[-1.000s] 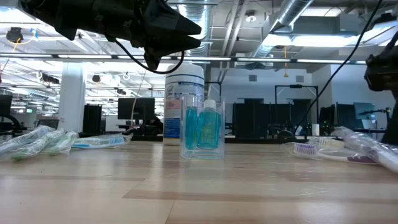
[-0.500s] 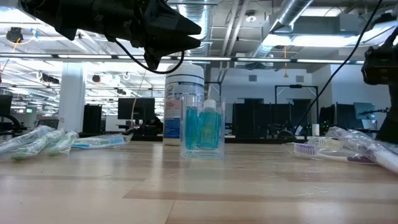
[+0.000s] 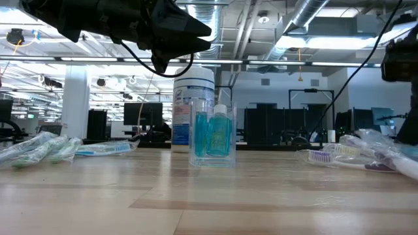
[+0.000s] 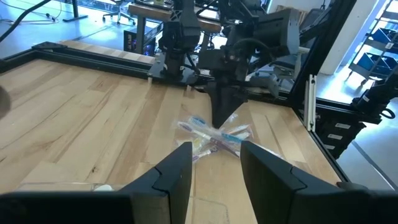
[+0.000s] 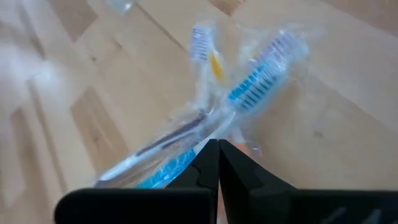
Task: Pick & Place toothbrushing station
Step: Put the right blue mouthwash into the Transparent organizer
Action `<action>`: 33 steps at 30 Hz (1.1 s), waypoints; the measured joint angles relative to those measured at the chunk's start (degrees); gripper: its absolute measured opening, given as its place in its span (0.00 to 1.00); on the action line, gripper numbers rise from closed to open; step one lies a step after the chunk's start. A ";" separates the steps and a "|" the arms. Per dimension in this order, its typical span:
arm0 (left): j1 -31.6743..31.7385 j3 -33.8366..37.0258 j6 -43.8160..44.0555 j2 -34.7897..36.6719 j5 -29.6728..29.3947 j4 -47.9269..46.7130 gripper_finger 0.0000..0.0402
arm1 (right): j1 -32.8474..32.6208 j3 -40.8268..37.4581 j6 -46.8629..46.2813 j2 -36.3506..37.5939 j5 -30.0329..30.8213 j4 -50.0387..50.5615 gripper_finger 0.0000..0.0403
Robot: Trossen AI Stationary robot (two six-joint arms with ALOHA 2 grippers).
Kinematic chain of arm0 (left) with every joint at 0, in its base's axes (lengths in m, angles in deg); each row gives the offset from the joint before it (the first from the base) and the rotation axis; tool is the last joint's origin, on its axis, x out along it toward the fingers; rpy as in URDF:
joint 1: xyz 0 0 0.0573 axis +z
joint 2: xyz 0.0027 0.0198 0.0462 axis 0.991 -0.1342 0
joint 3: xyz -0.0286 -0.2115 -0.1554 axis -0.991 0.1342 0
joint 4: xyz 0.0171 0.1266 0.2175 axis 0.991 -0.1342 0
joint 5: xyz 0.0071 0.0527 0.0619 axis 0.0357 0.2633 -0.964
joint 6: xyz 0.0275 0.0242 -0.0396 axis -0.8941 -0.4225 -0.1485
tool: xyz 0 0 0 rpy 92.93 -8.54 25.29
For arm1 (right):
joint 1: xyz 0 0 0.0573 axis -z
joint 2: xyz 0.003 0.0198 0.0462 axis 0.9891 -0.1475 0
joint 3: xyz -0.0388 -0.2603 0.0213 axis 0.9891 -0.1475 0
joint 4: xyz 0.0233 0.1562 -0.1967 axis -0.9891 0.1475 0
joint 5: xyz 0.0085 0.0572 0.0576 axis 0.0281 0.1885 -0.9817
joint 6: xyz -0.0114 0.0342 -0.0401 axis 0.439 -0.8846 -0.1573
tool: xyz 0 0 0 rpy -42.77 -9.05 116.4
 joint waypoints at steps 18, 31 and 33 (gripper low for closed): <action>-0.49 0.00 -0.02 0.00 0.02 0.00 0.33 | 0.04 3.78 9.53 3.62 3.64 2.17 0.00; -2.37 -0.02 -0.02 0.00 5.59 4.03 0.33 | 0.04 7.78 14.21 3.62 5.82 6.49 0.00; -2.87 -0.02 -0.31 0.00 6.15 5.40 0.33 | 0.04 8.34 15.41 3.62 6.50 6.53 0.00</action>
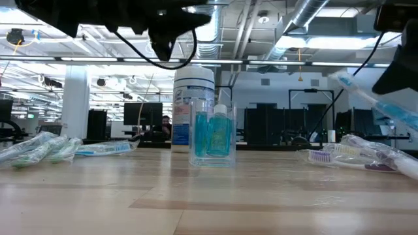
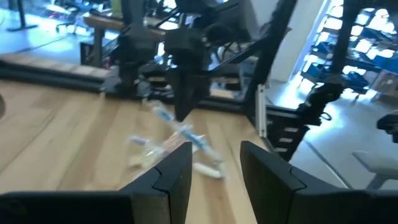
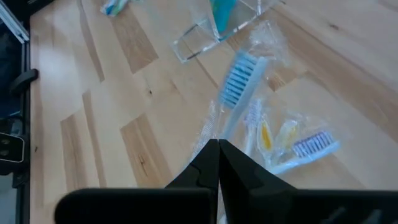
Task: Pick & Place toothbrushing station
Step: Put the right blue mouthwash into the Transparent organizer
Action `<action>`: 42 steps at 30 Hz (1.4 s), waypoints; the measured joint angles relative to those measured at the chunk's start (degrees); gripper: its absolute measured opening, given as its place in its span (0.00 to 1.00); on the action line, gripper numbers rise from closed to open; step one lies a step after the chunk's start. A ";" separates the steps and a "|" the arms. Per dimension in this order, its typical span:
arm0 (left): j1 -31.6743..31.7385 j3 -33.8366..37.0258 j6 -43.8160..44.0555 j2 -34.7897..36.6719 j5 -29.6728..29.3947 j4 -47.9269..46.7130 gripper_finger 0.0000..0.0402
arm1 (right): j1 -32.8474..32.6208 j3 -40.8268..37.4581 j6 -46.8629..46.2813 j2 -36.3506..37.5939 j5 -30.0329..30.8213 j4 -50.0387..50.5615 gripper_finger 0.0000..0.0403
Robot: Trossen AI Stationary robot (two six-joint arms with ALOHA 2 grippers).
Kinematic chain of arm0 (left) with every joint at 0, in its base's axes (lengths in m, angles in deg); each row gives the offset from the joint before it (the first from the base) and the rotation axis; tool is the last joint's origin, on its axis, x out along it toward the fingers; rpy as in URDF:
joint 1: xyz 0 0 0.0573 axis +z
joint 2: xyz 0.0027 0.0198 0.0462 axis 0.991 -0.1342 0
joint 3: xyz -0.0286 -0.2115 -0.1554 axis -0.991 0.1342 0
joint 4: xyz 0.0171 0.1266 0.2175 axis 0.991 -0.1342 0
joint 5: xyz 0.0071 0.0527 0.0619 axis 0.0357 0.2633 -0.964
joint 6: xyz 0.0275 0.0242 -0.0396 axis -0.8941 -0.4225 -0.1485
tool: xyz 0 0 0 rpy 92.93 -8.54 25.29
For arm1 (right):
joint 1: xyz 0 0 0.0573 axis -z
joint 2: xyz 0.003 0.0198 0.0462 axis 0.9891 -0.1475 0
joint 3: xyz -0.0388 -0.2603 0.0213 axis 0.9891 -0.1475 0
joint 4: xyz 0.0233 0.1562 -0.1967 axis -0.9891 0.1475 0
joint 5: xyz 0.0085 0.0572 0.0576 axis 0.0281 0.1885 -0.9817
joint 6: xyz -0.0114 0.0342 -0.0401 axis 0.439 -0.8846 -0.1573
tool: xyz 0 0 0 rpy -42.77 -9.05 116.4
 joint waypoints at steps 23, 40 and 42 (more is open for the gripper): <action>-0.28 -0.03 -0.12 -7.32 1.77 13.80 0.33 | -1.90 5.52 7.37 5.71 8.08 6.29 0.00; -0.19 -6.01 -0.33 -13.28 4.37 15.18 0.33 | -0.27 5.49 24.41 7.76 11.02 -5.21 0.00; 0.04 -7.96 -0.36 -15.31 5.73 15.51 0.33 | 0.12 5.52 26.83 8.32 11.06 -7.24 0.00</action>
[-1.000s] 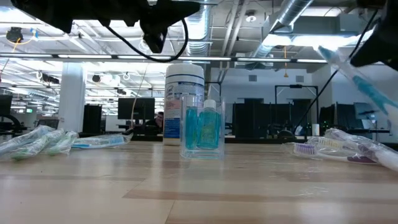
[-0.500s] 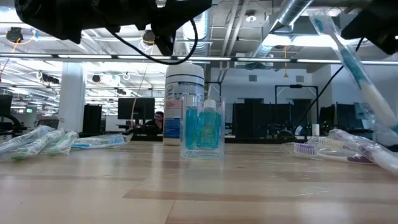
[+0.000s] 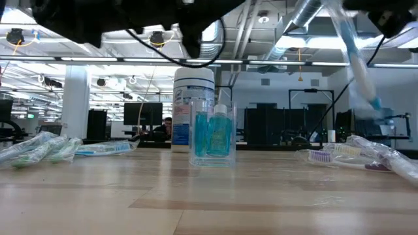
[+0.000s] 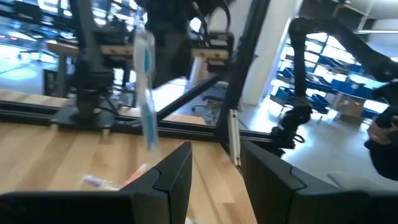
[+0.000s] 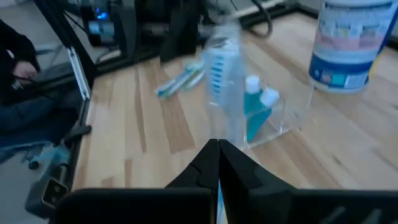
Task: Pick & Place toothbrushing station
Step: Put the right blue mouthwash into the Transparent organizer
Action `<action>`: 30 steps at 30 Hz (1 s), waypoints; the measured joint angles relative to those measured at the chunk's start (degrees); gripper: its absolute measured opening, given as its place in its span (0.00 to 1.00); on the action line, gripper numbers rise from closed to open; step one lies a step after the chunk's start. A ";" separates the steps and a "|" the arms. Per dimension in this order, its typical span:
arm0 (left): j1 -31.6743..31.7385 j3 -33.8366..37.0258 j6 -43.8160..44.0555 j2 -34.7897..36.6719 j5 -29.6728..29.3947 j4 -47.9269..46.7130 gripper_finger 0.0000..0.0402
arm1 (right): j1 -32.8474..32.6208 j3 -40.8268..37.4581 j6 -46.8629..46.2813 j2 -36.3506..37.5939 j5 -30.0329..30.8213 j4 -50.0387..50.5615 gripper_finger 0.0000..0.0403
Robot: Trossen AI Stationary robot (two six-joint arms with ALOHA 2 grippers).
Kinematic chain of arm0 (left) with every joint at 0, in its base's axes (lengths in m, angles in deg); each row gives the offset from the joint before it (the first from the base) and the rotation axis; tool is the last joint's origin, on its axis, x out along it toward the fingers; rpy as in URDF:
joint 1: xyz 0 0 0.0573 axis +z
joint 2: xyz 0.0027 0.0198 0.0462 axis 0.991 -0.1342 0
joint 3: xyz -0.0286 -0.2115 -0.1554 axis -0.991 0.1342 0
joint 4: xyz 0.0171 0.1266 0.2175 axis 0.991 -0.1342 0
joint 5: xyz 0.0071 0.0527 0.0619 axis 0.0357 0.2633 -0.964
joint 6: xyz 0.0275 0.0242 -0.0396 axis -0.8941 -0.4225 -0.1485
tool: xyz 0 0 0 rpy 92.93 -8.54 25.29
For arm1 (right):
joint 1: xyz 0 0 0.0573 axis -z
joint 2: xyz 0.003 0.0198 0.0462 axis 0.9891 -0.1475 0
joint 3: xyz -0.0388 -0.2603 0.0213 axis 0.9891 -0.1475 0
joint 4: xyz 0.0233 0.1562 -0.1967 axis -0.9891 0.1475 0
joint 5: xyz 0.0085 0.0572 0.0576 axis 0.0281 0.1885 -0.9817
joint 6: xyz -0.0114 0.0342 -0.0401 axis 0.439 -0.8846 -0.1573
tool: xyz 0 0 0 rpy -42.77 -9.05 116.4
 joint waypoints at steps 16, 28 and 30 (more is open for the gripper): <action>3.48 -7.01 -3.00 -4.77 1.61 0.55 0.33 | 1.71 0.00 13.41 0.29 -0.59 -9.79 0.00; 5.21 -9.20 -3.46 -6.26 1.61 0.59 0.33 | 4.87 0.00 19.79 0.29 -3.78 -15.41 0.00; 5.21 -9.20 -3.44 -6.26 1.61 0.50 0.33 | 5.53 0.00 21.45 0.29 -4.76 -17.27 0.00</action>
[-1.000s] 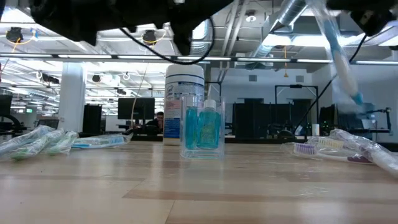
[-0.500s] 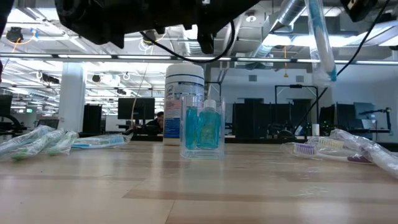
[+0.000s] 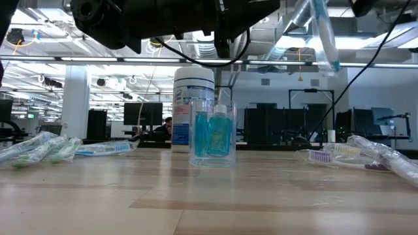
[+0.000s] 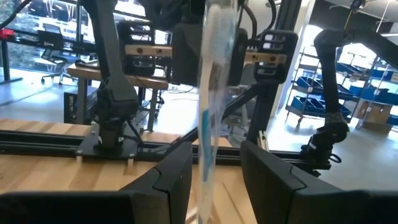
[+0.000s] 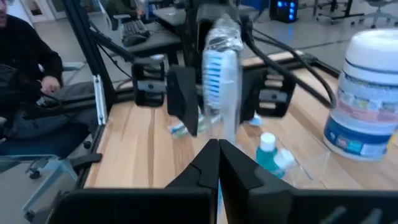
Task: Pick & Place toothbrushing station
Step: Put the right blue mouthwash into the Transparent organizer
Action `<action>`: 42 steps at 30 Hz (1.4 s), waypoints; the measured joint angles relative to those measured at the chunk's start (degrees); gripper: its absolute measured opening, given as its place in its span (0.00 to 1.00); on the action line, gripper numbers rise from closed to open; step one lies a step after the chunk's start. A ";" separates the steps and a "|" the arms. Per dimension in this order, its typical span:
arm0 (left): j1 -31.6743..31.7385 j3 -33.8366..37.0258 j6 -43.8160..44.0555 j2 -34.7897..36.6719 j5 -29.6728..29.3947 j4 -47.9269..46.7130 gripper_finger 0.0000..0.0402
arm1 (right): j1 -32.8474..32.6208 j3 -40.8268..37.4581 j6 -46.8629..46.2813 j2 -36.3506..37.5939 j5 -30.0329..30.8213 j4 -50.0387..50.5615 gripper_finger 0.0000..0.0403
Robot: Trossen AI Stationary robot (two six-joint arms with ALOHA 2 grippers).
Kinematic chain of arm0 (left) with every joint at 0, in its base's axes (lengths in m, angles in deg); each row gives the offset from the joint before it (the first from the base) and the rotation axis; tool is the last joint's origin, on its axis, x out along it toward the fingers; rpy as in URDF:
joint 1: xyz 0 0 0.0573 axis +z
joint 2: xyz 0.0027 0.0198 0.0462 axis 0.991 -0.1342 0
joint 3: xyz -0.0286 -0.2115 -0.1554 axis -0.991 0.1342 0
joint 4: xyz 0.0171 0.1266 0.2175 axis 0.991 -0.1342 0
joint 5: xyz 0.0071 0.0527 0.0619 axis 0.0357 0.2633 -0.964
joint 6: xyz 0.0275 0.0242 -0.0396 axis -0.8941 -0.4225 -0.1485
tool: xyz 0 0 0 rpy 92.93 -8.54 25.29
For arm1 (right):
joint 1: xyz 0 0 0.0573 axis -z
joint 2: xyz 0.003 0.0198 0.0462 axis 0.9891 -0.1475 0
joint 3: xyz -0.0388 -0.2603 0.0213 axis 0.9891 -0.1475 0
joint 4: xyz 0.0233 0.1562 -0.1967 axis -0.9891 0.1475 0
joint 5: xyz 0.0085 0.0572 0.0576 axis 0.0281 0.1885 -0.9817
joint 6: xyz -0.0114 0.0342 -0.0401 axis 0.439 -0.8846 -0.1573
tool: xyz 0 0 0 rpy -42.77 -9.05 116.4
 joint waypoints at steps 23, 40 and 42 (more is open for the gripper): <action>0.28 0.00 0.00 0.00 0.01 0.19 0.33 | 7.51 0.00 5.61 -0.43 -9.67 -7.57 0.00; 0.59 0.00 -0.04 0.00 1.44 0.70 0.33 | 14.31 0.00 8.14 -6.91 -18.42 -14.40 0.00; 0.59 0.00 -0.29 0.00 1.51 0.77 0.33 | 14.66 -0.02 8.14 -6.91 -18.72 -14.35 0.00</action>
